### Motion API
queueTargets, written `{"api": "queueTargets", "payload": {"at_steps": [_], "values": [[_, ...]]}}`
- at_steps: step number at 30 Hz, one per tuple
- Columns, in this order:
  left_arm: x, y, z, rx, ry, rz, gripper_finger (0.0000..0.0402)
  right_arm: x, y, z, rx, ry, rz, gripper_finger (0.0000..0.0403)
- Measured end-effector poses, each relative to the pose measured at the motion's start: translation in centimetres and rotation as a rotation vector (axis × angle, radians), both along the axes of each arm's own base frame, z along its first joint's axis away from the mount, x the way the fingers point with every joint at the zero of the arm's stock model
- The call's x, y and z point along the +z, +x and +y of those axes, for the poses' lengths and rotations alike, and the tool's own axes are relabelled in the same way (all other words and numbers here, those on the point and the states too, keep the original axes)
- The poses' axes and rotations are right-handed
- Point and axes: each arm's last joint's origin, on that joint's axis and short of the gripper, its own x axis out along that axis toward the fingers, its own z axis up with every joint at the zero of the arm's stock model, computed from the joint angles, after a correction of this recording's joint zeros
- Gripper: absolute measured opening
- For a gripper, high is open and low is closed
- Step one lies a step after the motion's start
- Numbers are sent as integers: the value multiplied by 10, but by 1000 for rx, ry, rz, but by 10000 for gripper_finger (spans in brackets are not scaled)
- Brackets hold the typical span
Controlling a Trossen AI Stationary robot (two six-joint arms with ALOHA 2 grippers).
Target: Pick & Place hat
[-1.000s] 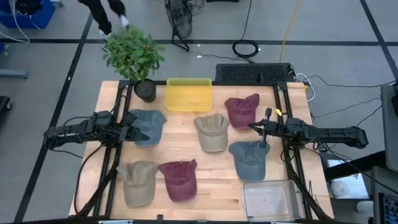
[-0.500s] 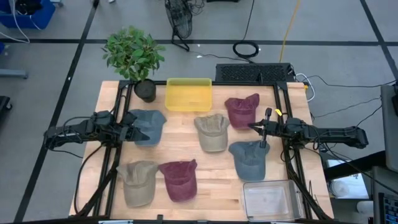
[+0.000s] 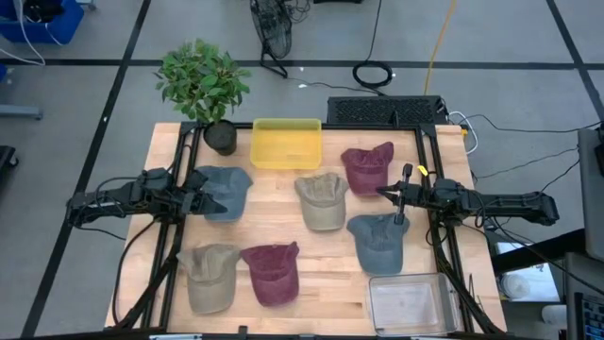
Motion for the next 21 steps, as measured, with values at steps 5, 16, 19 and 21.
{"api": "queueTargets", "payload": {"at_steps": [5,16,19,21], "values": [[0,0,0,0,0,0,42,0,0,0,0,0,0,4],[0,0,0,0,0,0,42,0,0,0,0,0,0,4],[0,0,0,0,0,0,42,0,0,0,0,0,0,4],[0,0,0,0,0,0,42,1,0,0,1,-42,-2,4]]}}
